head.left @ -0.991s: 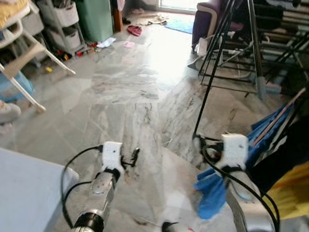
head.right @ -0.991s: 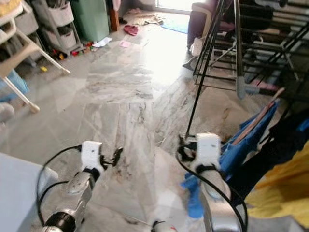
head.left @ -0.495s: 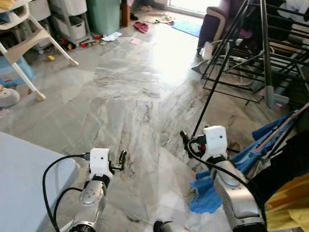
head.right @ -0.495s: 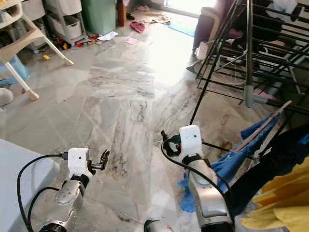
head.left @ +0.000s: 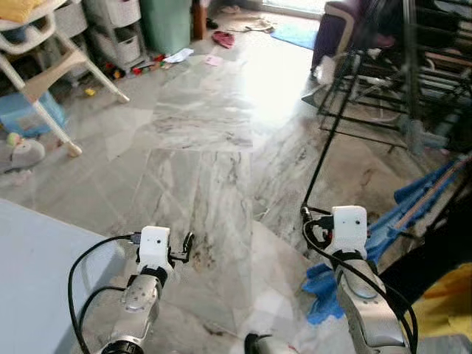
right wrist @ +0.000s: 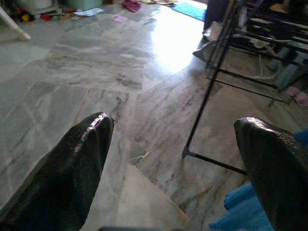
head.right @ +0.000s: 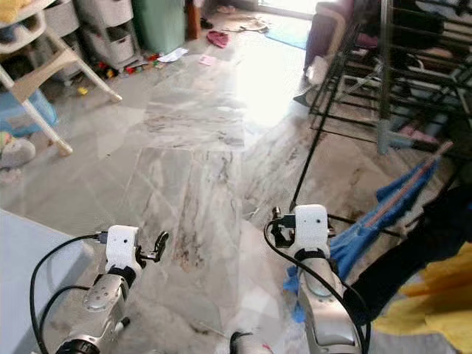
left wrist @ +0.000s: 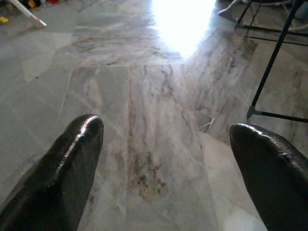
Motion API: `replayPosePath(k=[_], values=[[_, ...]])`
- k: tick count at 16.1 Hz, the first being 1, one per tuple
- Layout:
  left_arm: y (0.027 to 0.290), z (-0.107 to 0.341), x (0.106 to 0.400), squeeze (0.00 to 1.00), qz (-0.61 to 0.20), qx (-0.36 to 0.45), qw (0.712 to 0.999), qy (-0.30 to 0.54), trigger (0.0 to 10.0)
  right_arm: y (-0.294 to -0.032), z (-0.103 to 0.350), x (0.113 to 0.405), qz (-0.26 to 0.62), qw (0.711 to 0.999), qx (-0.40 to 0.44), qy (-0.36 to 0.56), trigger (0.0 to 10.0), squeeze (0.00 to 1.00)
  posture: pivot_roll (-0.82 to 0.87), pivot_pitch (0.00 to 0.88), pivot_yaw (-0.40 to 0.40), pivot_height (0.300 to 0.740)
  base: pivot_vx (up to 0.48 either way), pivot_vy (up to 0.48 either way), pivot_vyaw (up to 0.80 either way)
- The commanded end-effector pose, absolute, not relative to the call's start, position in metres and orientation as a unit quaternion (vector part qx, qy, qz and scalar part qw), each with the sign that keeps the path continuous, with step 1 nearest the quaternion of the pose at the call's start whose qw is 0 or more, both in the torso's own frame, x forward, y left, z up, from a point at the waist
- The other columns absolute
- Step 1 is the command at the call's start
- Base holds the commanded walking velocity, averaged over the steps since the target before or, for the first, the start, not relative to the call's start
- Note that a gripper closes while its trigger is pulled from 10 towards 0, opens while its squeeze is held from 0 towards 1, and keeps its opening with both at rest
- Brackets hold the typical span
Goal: Hang hanger
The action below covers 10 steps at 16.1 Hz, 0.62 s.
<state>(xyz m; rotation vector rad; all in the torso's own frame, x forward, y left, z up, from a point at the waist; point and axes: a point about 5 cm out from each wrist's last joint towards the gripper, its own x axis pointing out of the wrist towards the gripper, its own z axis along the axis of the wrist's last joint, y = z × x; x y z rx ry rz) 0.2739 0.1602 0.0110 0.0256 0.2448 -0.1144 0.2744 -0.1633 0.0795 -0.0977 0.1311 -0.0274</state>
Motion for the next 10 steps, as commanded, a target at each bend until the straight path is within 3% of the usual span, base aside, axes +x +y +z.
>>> replayPosePath(k=[1,6,10], values=[[0.158,0.01,0.276,0.0,-0.067,0.017,0.989,0.13,10.0,-0.171,0.084,0.274,-0.03,0.997,-0.047,0.056,10.0,0.0,-0.16,0.129,-0.007,0.74,0.0,-0.24,0.0],[0.156,0.008,0.275,0.0,-0.073,0.015,0.988,0.135,10.0,-0.17,0.088,0.274,-0.034,0.997,-0.05,0.047,10.0,0.0,-0.17,0.126,-0.008,0.74,0.0,-0.26,0.0],[0.155,0.006,0.274,0.0,-0.074,0.011,0.988,0.137,10.0,-0.177,0.109,0.274,-0.062,0.992,-0.106,-0.007,10.0,0.0,-0.17,0.128,-0.012,0.74,0.0,-0.346,0.0]])
